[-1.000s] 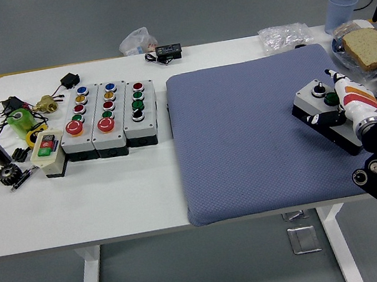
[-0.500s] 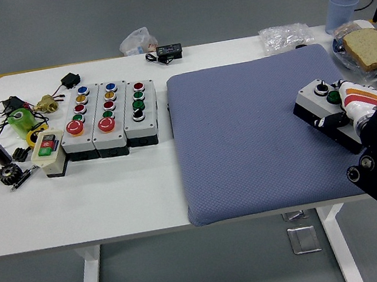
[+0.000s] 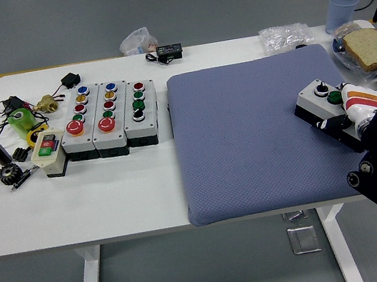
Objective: Pick up the button,place it on the desk,press the button,press the button
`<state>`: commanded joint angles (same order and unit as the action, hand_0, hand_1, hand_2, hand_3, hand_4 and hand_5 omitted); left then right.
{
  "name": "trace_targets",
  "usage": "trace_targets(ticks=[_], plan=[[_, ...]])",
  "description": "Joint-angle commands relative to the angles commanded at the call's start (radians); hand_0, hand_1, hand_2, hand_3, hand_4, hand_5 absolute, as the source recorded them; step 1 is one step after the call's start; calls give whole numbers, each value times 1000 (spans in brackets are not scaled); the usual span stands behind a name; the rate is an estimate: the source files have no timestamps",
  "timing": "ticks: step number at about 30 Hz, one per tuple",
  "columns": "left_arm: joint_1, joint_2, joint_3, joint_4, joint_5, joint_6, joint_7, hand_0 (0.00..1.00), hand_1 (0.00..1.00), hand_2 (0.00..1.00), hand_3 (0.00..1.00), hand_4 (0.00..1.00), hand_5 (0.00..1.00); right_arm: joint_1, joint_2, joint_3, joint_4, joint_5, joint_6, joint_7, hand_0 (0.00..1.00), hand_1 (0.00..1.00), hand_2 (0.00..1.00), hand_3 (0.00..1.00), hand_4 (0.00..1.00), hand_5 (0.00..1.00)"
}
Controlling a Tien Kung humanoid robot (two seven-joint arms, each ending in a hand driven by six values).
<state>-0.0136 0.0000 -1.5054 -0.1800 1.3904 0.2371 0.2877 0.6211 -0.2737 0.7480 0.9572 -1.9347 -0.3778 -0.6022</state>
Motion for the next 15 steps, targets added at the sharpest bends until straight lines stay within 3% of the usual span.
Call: trace_targets(ticks=[2, 3, 8, 9, 10, 14, 15], plan=[[0, 0, -1, 0, 6, -1, 1, 556, 421, 425, 429, 268, 390, 0, -5, -12, 2, 12, -20, 7, 488, 459, 599, 590, 998, 363], [0, 0, 0, 0, 7, -1, 1, 556, 421, 425, 429, 268, 389, -1, -9, -16, 7, 21, -35, 14, 280, 283, 442, 407, 828, 289], [2, 0, -2, 0, 12, -2, 2, 556, 421, 425, 429, 268, 389, -17, -43, -41, 63, 89, -162, 121, 280, 283, 442, 407, 828, 289], [2, 0, -4, 0, 16, -2, 3, 556, 421, 424, 430, 268, 392, -19, -53, -51, 76, 105, -176, 148, 224, 189, 367, 363, 730, 248], [3, 0, -5, 0, 19, -2, 3, 556, 421, 424, 430, 268, 392, -20, -64, -62, 96, 131, -189, 184, 224, 189, 367, 363, 730, 248], [8, 0, -11, 0, 29, -3, 5, 556, 421, 424, 430, 268, 392, -15, -98, -111, 161, 198, -187, 309, 224, 189, 367, 363, 730, 248], [8, 0, -13, 0, 34, -3, 6, 556, 420, 424, 430, 267, 391, -10, -107, -126, 179, 216, -165, 339, 217, 182, 368, 370, 664, 223]])
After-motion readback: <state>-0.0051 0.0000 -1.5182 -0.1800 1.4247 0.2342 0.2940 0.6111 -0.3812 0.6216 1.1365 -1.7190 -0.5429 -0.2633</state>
